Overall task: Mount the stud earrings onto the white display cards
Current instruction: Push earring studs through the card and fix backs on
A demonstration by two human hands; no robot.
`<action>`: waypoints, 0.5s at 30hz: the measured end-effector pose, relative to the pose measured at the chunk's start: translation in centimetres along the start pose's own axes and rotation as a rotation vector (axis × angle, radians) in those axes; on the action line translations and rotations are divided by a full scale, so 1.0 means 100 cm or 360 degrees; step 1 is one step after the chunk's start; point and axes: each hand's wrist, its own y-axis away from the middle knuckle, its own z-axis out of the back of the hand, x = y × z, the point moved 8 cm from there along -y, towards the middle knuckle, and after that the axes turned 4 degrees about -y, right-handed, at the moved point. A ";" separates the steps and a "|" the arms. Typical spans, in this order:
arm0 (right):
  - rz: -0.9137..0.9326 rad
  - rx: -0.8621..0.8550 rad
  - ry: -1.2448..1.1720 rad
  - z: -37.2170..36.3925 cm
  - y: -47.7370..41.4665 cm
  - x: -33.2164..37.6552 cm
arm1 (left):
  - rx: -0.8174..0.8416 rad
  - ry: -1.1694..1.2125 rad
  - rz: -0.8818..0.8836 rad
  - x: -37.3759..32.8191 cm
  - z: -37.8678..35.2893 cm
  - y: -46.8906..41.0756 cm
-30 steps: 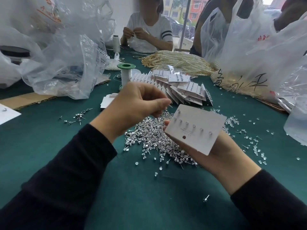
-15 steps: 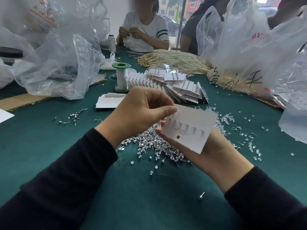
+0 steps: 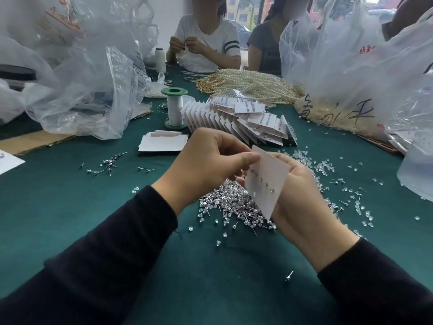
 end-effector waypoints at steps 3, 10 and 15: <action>0.0638 -0.0275 0.0911 0.008 0.006 0.033 | 0.0176 0.0508 0.0325 0.016 -0.012 0.002; 0.1247 -0.0142 0.1566 -0.020 0.026 0.052 | 0.0084 0.0634 0.0751 0.035 -0.006 0.007; 0.1285 -0.0036 0.1771 -0.030 0.030 0.047 | 0.0046 0.0514 0.0688 0.036 -0.002 0.006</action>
